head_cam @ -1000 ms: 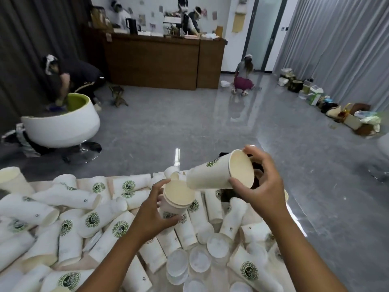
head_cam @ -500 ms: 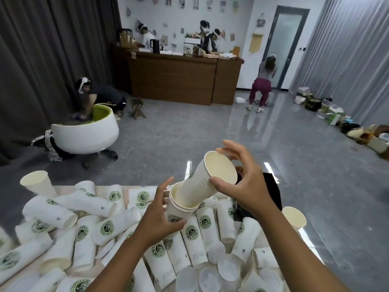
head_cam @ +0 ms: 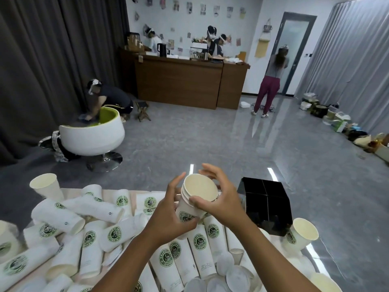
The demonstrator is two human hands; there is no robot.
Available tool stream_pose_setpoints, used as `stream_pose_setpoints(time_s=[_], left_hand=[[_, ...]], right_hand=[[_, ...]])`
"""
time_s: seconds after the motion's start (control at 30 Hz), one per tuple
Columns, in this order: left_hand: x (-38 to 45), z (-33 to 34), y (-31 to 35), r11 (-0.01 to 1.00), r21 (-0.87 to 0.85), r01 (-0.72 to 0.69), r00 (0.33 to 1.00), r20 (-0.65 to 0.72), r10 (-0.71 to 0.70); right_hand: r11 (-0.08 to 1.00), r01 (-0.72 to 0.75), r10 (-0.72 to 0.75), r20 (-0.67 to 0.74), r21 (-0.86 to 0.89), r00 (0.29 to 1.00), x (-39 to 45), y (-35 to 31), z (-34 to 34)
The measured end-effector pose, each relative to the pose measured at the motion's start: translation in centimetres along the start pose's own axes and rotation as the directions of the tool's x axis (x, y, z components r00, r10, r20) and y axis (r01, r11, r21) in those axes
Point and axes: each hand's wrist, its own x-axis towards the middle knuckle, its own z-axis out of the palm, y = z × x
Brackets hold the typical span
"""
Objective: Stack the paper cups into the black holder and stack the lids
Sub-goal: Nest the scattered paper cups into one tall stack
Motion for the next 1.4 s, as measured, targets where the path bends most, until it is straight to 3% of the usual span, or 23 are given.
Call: stream_pose_setpoints(time_s=[0.4,0.57,0.73,0.87,1.1,1.4], left_hand=[[-0.9,1.5,-2.2,0.994,-0.101,0.04,0.995,0.09,-0.031],[-1.4,4.2,-2.8,0.991,-0.133,0.012,0.98,0.196,0.014],[-1.7,8.2,-2.6,0.988,-0.152,0.001,0.952,0.304,0.045],[-1.5,12.2,-1.9,0.99,-0.141,-0.003,0.942,0.332,0.05],[-1.5,19.4,-0.4,0.996,-0.093,0.002,0.931,0.364,0.032],[-2.7,26.4,-0.5,1.0,-0.013,0.011,0.922,0.387,-0.005]], right_hand=[[0.988,-0.151,0.151,-0.032,-0.008,0.988,-3.8,2.1,0.6],[0.966,-0.255,0.244,-0.179,-0.046,0.953,-9.6,3.5,-3.5],[0.926,-0.371,0.323,-0.366,-0.067,0.873,-15.1,5.3,-8.8],[0.891,-0.442,0.359,-0.437,-0.103,0.825,-18.3,7.6,-13.2],[0.796,-0.565,0.441,-0.433,-0.217,0.786,-23.5,12.8,-19.9],[0.738,-0.614,0.546,-0.287,-0.281,0.787,-28.2,20.5,-22.7]])
